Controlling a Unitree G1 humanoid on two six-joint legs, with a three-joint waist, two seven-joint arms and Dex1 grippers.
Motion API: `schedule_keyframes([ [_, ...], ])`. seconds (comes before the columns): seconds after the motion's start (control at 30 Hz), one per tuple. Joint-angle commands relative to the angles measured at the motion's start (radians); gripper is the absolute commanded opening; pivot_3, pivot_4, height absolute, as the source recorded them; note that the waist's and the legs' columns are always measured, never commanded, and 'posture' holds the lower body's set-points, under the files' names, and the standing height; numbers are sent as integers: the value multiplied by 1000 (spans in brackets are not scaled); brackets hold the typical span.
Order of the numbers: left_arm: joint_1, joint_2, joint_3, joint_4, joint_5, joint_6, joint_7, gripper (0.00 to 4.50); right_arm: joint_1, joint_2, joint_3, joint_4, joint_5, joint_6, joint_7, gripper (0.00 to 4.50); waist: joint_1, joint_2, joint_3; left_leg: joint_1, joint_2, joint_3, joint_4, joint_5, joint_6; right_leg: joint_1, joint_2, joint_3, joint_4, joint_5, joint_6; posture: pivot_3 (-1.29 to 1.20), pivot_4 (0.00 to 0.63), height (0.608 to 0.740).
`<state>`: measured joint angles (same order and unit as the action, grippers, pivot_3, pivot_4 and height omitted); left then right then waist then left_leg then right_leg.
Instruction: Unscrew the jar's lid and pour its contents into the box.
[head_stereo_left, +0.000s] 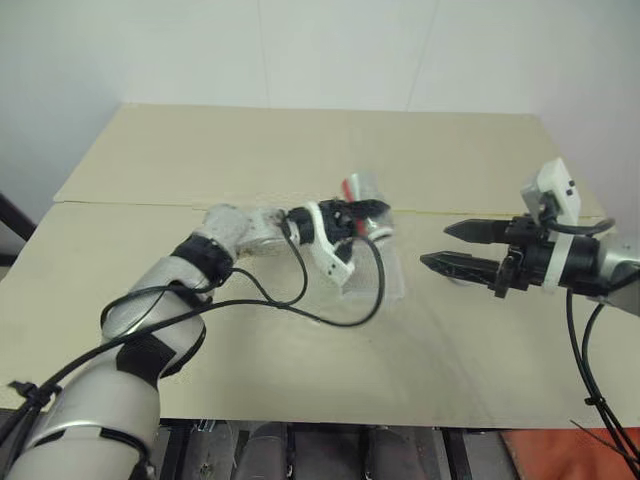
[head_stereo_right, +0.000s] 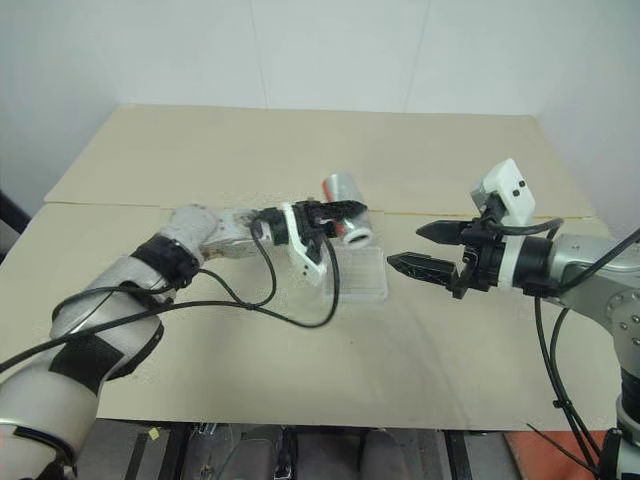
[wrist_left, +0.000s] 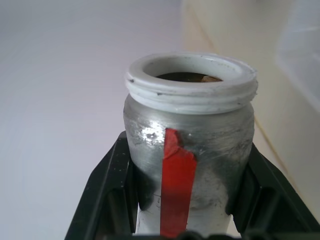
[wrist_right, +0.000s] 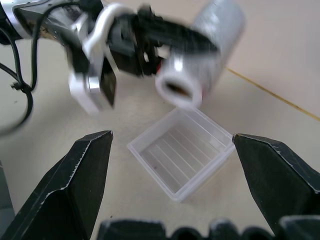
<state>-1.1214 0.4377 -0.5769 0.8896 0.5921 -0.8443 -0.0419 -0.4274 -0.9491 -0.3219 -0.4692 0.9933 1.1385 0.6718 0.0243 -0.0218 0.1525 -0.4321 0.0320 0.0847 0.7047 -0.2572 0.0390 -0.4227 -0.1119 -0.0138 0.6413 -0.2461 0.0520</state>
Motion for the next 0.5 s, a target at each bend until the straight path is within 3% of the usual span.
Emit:
schedule_keyframes([
  [0.03,56,-41,197,-98,-422,212,-347,1955,-5,3,-37,-27,13,-32,-11,4452,0,0,0,0,0,0,0,0,0,0,0,0,0,0,0,0,150,740],
  [0.1,118,-66,324,-203,-672,494,-540,1955,-7,18,-36,-28,19,-33,-23,4452,-2,0,0,0,0,-1,1,0,0,1,0,0,0,0,0,0,150,740],
  [0.23,202,-73,469,-374,-877,907,-614,1955,-5,28,-29,-38,24,-36,-30,4452,-16,0,0,0,0,-4,2,0,0,1,1,0,0,0,0,0,150,740],
  [0.37,303,-86,537,-533,-927,1151,-535,1955,-14,32,-27,-38,30,-35,-38,4452,-18,0,0,0,0,-5,2,0,0,2,1,1,0,0,0,0,150,740],
  [0.5,388,-107,533,-657,-897,1199,-489,1955,-27,28,-19,-31,29,-39,-31,4452,-12,0,0,1,0,-6,2,0,0,2,1,1,0,0,0,0,150,740],
])
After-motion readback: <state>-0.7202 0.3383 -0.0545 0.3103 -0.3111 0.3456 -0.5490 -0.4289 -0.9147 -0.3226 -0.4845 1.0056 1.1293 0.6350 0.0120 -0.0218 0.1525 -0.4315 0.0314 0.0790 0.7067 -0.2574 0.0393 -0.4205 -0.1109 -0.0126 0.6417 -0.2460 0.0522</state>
